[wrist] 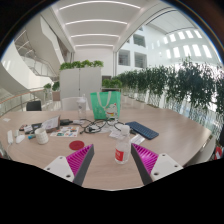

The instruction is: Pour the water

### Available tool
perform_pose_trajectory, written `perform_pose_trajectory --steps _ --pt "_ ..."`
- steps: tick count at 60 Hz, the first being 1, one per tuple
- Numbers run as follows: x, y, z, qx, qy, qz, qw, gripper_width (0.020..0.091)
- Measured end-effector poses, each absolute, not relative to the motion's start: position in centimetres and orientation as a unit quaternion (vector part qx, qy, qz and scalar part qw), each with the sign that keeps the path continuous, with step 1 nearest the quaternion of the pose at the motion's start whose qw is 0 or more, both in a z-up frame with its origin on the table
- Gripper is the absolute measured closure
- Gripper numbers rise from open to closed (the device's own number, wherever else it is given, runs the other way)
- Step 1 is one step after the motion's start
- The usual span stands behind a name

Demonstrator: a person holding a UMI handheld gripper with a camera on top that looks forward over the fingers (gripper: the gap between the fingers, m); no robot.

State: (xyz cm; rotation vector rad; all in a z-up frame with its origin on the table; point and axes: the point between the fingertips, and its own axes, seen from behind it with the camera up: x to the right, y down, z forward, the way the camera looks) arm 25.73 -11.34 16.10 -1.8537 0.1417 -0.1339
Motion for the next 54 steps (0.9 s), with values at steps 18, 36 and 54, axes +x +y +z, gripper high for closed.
perform_pose_trajectory --steps 18,36,54 --pt "32.9 2.6 9.1 -0.787 0.066 -0.049 0.612 0.0280" --pt "33.4 4.4 7.0 -0.784 0.085 -0.042 0.614 0.0671" --pt "31.6 5.6 11.4 -0.808 0.097 -0.042 0.580 0.0718"
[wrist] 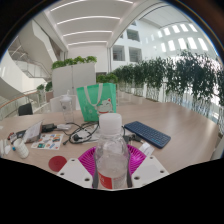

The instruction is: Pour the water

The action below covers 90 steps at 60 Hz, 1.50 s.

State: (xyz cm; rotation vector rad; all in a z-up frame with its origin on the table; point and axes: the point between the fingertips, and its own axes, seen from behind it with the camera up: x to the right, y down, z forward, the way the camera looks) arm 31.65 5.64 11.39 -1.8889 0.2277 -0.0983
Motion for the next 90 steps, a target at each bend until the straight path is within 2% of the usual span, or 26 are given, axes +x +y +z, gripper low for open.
perform_pose_trajectory --steps 8,12,16,24,29,33,39,42,46,54,58,63,66,71,72,75,79,81,82,86,87,90 --pt "25.5 9.0 21.6 -0.781 -0.006 -0.124 0.612 0.0720" --pt "20.1 10.7 25.0 -0.762 -0.081 -0.181 0.616 0.0722" --pt "14.9 12.1 26.8 -0.745 -0.158 -0.247 0.600 0.0721" --pt "4.0 16.4 24.6 -0.670 -0.349 -0.399 0.521 0.0722" --pt "0.0 18.2 20.4 -0.629 -0.444 -0.466 0.436 0.0723" --pt "-1.1 19.0 18.4 -0.577 -0.523 -0.511 0.363 0.0721" --pt "-3.2 19.3 17.4 -0.470 -0.613 -0.572 0.276 0.0722" --pt "-4.0 19.8 16.5 -0.437 -0.641 -0.580 0.248 0.0723" --pt "-4.3 19.1 16.9 -0.410 -0.660 -0.592 0.215 0.0722" --pt "-5.0 19.9 15.9 -0.394 -0.681 -0.585 0.199 0.0721" --pt "-4.8 19.3 16.3 -0.411 -0.664 -0.585 0.219 0.0721" --pt "-4.6 19.9 17.6 -0.483 -0.612 -0.554 0.291 0.0721" --pt "-4.2 20.9 20.3 -0.538 -0.558 -0.520 0.359 0.0721" --pt "-0.9 21.3 25.3 -0.637 -0.396 -0.449 0.485 0.0710" --pt "-0.6 19.0 26.3 -0.638 -0.346 -0.446 0.524 0.0707" --pt "1.2 19.9 27.4 -0.682 -0.273 -0.345 0.583 0.0697" --pt "3.6 18.9 26.2 -0.720 -0.172 -0.221 0.635 0.0676" --pt "4.1 17.4 25.2 -0.724 -0.129 -0.167 0.657 0.0634" --pt "4.4 18.4 25.1 -0.737 -0.135 -0.133 0.649 0.0631" --pt "5.5 17.9 21.2 -0.750 -0.095 -0.051 0.652 0.0608" --pt "5.4 17.2 18.9 -0.748 -0.079 -0.039 0.658 0.0607" --pt "7.5 17.1 18.2 -0.758 -0.066 -0.021 0.648 0.0607"
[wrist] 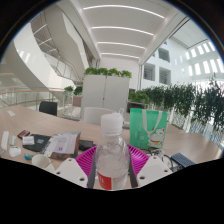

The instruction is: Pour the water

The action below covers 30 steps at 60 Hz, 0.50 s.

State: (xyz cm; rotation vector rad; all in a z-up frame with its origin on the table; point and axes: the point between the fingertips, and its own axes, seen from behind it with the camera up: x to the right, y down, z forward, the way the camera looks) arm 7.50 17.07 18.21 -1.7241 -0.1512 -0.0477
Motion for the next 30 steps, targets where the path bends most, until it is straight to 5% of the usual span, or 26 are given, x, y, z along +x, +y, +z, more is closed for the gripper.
perform_pose_trajectory --steps 4,19,30 --pt "7.2 16.9 13.8 -0.765 -0.074 0.011 0.639 0.0608" --pt "7.3 15.2 7.2 -0.802 -0.075 0.061 0.590 0.0592" --pt "7.5 15.1 7.1 -0.796 -0.069 0.059 0.599 0.0574"
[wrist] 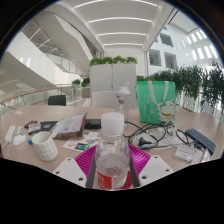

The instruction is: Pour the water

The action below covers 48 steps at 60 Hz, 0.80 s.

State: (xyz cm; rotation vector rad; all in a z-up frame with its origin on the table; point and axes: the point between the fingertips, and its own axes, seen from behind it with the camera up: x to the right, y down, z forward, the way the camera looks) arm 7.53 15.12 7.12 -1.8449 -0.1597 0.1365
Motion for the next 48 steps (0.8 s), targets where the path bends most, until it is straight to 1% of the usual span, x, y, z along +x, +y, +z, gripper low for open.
perform_pose_trajectory --steps 3,5,7,10,11,12,15,20,24,31,38,43,48 --pt "7.7 14.9 6.9 -0.803 -0.065 0.052 0.590 0.0542" --pt "8.1 14.7 6.2 -0.819 -0.061 0.043 0.569 0.0497" --pt "8.3 14.1 5.8 -0.831 -0.057 0.039 0.552 0.0421" --pt "8.0 12.9 6.1 -0.836 -0.049 0.047 0.544 0.0277" --pt "8.1 12.1 6.3 -0.836 -0.044 0.051 0.545 0.0253" --pt "8.1 11.5 6.6 -0.836 -0.039 0.054 0.544 0.0249" --pt "7.8 9.2 7.4 -0.841 -0.024 0.058 0.537 0.0267" --pt "8.2 4.2 9.1 -0.850 0.001 0.044 0.524 0.0263" --pt "7.7 -0.1 11.4 -0.854 0.009 0.032 0.520 0.0263" --pt "7.7 -6.8 16.3 -0.850 0.022 -0.003 0.526 0.0257" --pt "7.4 -11.5 19.5 -0.843 0.047 0.005 0.536 0.0259" --pt "8.5 -13.8 21.1 -0.834 0.056 0.011 0.549 0.0255" --pt "9.0 -15.7 21.7 -0.831 0.055 0.021 0.553 0.0263"
